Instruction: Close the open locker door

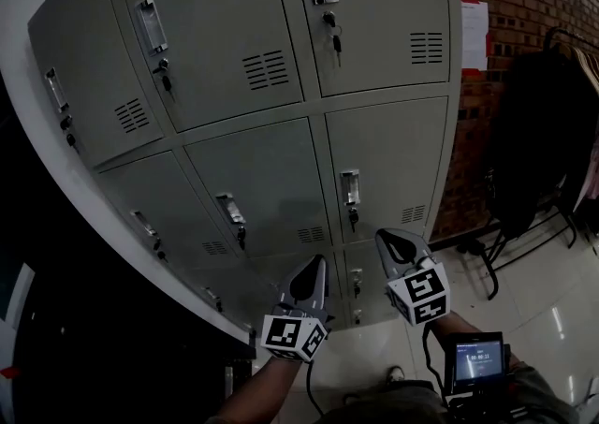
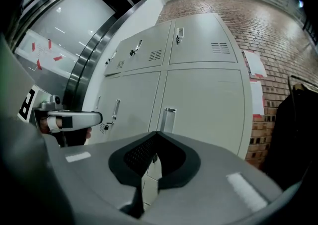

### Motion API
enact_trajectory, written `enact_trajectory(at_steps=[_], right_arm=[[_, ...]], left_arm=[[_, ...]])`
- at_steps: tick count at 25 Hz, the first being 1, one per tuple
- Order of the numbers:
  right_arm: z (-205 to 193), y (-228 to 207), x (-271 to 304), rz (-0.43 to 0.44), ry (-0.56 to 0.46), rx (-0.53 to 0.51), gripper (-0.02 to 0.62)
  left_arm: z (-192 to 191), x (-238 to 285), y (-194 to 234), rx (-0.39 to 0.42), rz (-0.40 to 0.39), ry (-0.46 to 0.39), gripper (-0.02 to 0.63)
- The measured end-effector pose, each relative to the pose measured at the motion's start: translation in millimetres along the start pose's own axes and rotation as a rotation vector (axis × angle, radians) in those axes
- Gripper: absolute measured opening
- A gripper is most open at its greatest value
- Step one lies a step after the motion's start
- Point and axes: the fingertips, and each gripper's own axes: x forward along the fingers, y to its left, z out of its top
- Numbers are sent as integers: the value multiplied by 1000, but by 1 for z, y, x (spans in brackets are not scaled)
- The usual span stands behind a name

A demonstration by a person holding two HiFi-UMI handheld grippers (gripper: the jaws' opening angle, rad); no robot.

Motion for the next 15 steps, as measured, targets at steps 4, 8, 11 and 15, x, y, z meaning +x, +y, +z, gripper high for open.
enact_trajectory(at_steps=[4,8,11,15], right_arm=[[1,-2,-25,-7,-3,2,5],[3,-8,-50,7,-13,10,5],[1,-12,-73,28,-23,20,5],[-4,-20,-114,58,-27,36,5]], left_arm=[[1,-6,-19,-7,-5,-3,2],[6,-11,-44,1,5,-3,2],[7,-16,-67,12,23,-1,2],[8,-28,-107,27,53,10,2]])
